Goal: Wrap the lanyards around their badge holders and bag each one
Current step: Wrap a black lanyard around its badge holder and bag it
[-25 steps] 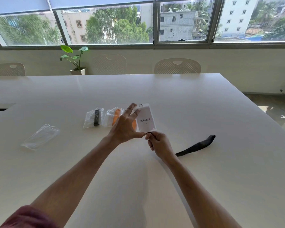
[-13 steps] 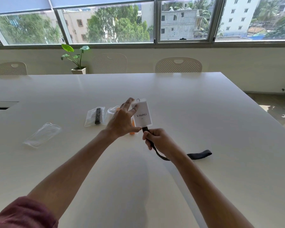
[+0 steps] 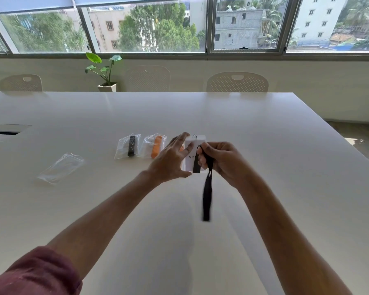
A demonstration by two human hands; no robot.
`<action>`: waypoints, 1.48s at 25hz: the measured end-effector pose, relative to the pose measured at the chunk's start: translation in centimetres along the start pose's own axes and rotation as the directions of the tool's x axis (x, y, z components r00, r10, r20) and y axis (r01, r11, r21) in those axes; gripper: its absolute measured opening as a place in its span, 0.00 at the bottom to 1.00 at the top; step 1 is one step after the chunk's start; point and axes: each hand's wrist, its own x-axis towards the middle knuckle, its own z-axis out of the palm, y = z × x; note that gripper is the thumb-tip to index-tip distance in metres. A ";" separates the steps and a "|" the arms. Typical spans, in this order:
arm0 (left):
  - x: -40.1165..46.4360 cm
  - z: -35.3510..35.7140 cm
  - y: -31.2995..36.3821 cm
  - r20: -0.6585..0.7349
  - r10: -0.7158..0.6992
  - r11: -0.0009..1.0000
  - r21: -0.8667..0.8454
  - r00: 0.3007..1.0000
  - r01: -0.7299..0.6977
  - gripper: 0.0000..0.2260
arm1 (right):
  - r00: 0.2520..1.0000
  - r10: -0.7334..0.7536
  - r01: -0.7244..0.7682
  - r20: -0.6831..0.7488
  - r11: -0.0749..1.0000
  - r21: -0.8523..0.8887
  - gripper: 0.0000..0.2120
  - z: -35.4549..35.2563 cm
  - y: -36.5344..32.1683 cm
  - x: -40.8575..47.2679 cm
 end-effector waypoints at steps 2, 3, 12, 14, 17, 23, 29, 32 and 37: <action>-0.5 0.3 0.3 -0.010 0.014 1.000 0.025 1.000 -0.014 0.36 | 0.999 -0.045 0.045 -0.002 0.999 0.021 0.13 0.0 -1.1 0.2; -0.7 0.5 0.5 -0.016 0.034 0.999 0.037 0.999 -0.034 0.36 | 0.998 -0.062 0.062 -0.022 0.998 0.022 0.13 -0.1 -1.6 0.4; -1.3 0.8 2.4 -0.004 0.198 0.978 -0.060 0.980 -0.198 0.37 | 0.942 -0.230 0.167 -0.245 0.953 -0.253 0.11 -1.8 -2.6 2.9; -1.4 0.8 2.9 -0.034 0.222 0.974 -0.045 0.974 -0.224 0.37 | 0.925 -0.264 0.185 -0.272 0.941 -0.283 0.11 -2.5 -2.2 3.4; -1.2 0.7 3.3 -0.082 0.253 0.964 -0.067 0.964 -0.258 0.37 | 0.914 -0.278 0.191 -0.296 0.937 -0.292 0.11 -3.7 -1.4 3.9; -0.9 0.5 3.4 -0.078 0.255 0.963 -0.073 0.964 -0.260 0.37 | 0.919 -0.254 0.172 -0.303 0.947 -0.271 0.11 -5.7 0.4 4.5; -1.0 0.7 3.6 -0.089 0.222 0.966 -0.119 0.971 -0.231 0.39 | 0.970 -0.102 0.098 -0.222 0.995 -0.031 0.12 -6.8 2.8 4.5; -1.1 0.9 3.5 -0.138 0.203 0.964 -0.148 0.970 -0.222 0.39 | 0.978 -0.028 0.053 -0.207 0.992 0.114 0.13 -6.6 4.2 3.9; -1.1 1.0 2.7 -0.198 -0.022 0.948 -0.316 0.980 -0.042 0.43 | 0.930 0.121 -0.097 -0.347 0.991 0.088 0.15 -4.3 6.5 3.0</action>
